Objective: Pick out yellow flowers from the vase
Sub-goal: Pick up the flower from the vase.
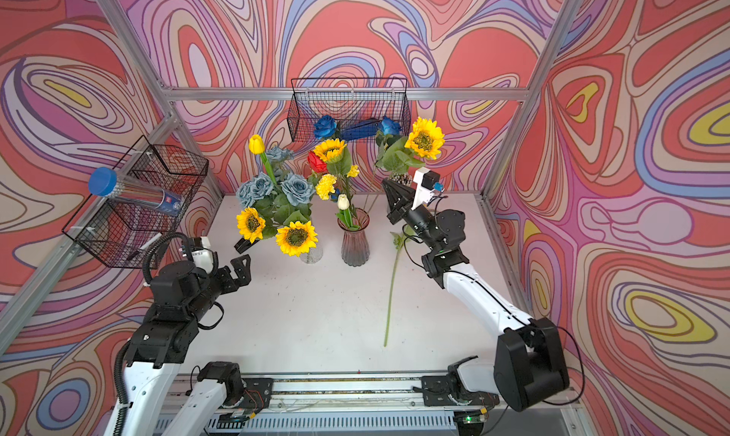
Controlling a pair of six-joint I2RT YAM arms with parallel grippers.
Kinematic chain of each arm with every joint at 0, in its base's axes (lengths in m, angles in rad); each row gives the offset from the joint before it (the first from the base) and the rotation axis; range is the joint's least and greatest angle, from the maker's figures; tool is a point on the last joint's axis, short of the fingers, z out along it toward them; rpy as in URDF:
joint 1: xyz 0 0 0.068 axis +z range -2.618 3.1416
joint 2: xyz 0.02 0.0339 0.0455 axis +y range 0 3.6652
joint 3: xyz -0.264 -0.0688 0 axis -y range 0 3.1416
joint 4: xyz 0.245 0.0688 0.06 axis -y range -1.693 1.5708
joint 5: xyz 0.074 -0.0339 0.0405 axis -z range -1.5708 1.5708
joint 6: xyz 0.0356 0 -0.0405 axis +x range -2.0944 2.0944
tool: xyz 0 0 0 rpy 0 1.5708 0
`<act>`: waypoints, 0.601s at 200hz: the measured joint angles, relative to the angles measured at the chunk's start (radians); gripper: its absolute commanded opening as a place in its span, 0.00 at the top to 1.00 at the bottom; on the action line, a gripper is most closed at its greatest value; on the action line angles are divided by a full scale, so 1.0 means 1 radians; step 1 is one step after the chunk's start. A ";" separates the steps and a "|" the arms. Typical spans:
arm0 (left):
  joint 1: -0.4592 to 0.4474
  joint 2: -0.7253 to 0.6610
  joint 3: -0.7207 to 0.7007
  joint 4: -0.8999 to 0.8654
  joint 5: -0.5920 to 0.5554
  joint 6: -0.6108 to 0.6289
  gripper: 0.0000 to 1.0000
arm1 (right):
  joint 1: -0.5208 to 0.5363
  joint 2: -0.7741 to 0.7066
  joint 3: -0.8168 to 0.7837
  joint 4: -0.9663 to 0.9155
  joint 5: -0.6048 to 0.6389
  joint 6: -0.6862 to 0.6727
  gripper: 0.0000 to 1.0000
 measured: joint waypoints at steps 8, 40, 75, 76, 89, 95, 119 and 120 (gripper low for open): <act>0.000 0.000 0.000 0.000 0.000 0.000 0.00 | 0.000 -0.030 0.005 -0.025 -0.002 -0.011 1.00; 0.000 0.001 0.000 0.000 0.000 0.000 0.00 | 0.000 -0.151 0.059 -0.163 -0.016 -0.064 1.00; 0.000 0.001 0.000 0.000 0.000 0.000 0.00 | 0.000 -0.276 0.120 -0.325 -0.021 -0.119 1.00; 0.000 0.001 0.000 0.000 0.000 0.000 0.00 | 0.000 -0.279 0.121 -0.328 -0.020 -0.120 1.00; 0.000 0.002 0.000 0.000 0.000 0.000 0.00 | 0.000 -0.310 0.146 -0.397 -0.011 -0.134 1.00; 0.000 0.003 0.000 0.000 0.000 0.000 0.00 | 0.000 -0.321 0.163 -0.437 -0.002 -0.140 1.00; 0.000 0.006 0.000 0.000 0.000 0.000 0.00 | 0.000 -0.339 0.243 -0.613 0.073 -0.156 1.00; 0.000 0.006 0.000 0.000 0.000 0.000 0.00 | 0.000 -0.339 0.246 -0.620 0.076 -0.156 1.00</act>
